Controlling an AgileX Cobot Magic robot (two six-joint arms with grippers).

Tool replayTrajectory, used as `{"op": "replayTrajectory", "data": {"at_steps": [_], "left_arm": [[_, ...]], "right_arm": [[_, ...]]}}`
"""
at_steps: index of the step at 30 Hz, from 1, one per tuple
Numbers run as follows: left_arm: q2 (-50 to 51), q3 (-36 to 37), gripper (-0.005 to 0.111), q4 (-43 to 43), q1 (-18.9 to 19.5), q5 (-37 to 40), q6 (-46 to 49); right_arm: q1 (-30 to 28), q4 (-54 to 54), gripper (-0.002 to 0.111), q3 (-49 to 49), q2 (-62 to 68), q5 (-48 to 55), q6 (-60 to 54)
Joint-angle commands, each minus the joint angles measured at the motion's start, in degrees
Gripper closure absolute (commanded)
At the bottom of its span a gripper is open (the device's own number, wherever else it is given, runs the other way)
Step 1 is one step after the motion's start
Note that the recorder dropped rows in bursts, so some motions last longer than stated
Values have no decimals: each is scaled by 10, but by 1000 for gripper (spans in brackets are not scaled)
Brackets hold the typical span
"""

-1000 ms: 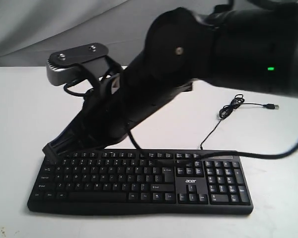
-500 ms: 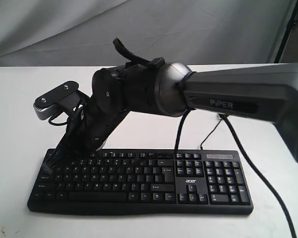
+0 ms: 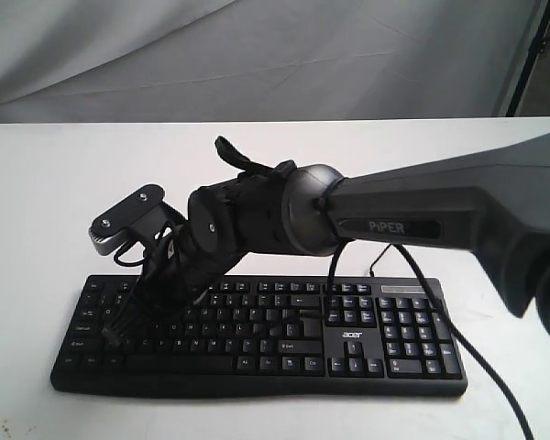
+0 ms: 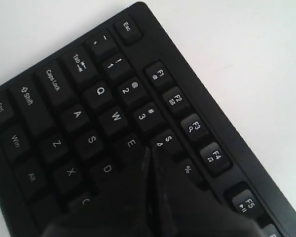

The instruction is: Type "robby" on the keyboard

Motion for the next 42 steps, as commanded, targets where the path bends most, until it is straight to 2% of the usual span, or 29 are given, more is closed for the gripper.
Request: {"op": "replayTrajectory", "data": {"at_steps": [1, 25, 31, 34, 42], "left_arm": [[-2, 2, 107, 3, -4, -4, -2], [-2, 2, 107, 3, -4, -4, -2], [-2, 2, 107, 3, -4, -4, -2], [-2, 2, 107, 3, -4, -4, -2], [-2, 2, 107, 3, -4, -4, -2]], "right_arm": [[1, 12, 108, 2, 4, -13, -12], [1, 14, 108, 2, 17, -4, -12], [-10, -5, 108, 3, -34, 13, -6], [-20, -5, 108, 30, -72, 28, 1], [-61, -2, 108, 184, -159, -10, 21]]}}
